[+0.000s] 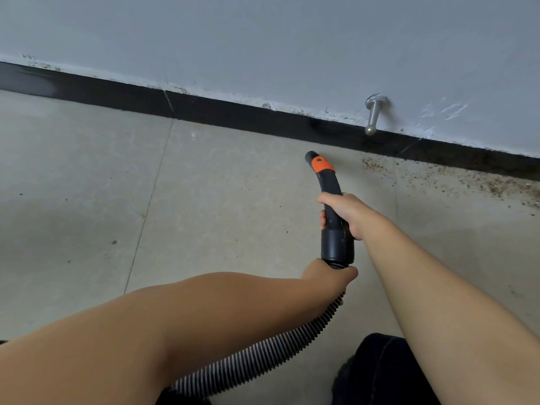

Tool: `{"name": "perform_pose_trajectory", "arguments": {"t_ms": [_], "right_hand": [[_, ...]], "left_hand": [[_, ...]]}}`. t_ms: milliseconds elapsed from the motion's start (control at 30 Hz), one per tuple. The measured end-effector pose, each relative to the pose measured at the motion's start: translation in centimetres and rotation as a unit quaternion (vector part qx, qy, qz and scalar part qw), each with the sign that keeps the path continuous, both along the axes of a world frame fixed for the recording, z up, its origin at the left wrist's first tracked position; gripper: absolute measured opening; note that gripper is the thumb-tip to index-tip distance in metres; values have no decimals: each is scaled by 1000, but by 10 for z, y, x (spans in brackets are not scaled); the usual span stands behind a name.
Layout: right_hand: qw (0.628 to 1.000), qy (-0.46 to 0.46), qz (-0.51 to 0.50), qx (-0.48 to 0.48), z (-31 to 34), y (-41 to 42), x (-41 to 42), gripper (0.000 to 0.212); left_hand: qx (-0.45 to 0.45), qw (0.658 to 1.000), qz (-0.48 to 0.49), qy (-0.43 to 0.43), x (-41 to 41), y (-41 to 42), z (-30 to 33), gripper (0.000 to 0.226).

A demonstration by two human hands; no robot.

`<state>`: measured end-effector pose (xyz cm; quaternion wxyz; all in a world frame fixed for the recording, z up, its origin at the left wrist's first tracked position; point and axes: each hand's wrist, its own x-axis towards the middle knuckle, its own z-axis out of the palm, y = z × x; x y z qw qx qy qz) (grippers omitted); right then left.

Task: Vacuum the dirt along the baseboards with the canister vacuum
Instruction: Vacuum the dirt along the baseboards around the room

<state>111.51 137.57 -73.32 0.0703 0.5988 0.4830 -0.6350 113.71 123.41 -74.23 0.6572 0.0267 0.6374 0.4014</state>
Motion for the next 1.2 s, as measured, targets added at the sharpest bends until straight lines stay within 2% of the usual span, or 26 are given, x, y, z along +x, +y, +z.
{"name": "perform_pose_trajectory", "arguments": {"t_ms": [200,433,900,1100,1200], "right_hand": [[990,-31,-129,41,-2,11,31,13],[970,-61,-219,90,-13,13,32,12],[971,16,-237,8,-12,8,71,12],[949,24,-314,10,-13,20,117,14],[947,37,-319,10,-14,31,138,13]], "left_hand": [[0,997,-82,-13,6,11,-1,14],[8,990,-138,-21,-8,16,-17,15],[-24,987,-161,-14,19,17,-20,18],[-41,975,-212,53,47,33,-11,31],[-42,972,-214,82,66,44,-8,31]]}}
